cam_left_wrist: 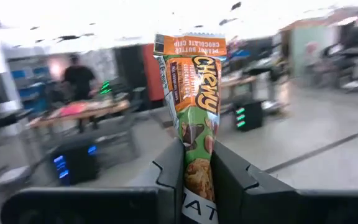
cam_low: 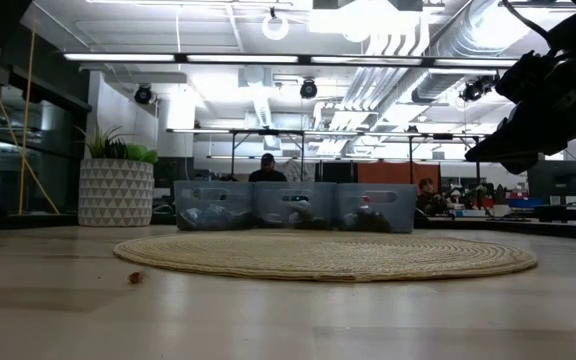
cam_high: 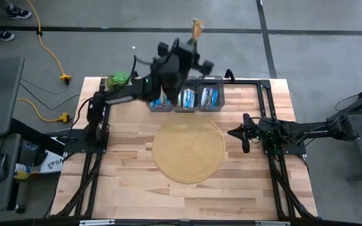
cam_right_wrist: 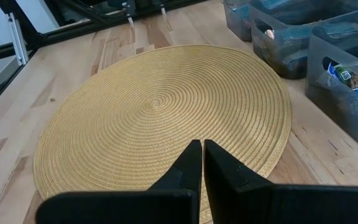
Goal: Pick and place Granola Bars by type
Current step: Put the orange granola bar into the center black bin, then return to Home Position
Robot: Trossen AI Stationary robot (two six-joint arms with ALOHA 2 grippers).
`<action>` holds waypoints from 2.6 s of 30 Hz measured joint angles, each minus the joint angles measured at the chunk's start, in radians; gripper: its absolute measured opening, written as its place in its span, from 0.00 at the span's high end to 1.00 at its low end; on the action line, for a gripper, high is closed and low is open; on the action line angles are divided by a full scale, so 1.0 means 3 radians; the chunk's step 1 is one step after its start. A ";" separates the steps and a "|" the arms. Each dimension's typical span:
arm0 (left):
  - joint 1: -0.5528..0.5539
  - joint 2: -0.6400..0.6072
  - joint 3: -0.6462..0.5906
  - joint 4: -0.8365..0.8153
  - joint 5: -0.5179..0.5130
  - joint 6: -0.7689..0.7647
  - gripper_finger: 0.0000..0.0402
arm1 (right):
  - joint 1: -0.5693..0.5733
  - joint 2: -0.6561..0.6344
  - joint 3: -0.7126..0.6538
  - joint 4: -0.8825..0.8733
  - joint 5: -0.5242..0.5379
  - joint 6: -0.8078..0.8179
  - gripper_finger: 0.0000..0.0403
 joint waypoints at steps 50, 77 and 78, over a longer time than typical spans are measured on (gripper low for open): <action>0.1480 0.1415 -0.0052 -0.3939 0.3269 -0.4291 0.87 | -0.0001 0.0000 0.0001 0.0000 0.0001 0.0001 1.00; 0.1335 0.0936 -0.0053 -0.3548 0.3255 -0.3134 0.47 | 0.0000 0.0000 0.0002 0.0000 0.0000 0.0000 1.00; 0.1317 0.0864 -0.0053 -0.3523 0.3218 -0.3055 0.47 | -0.0001 0.0001 0.0001 0.0000 0.0000 0.0001 1.00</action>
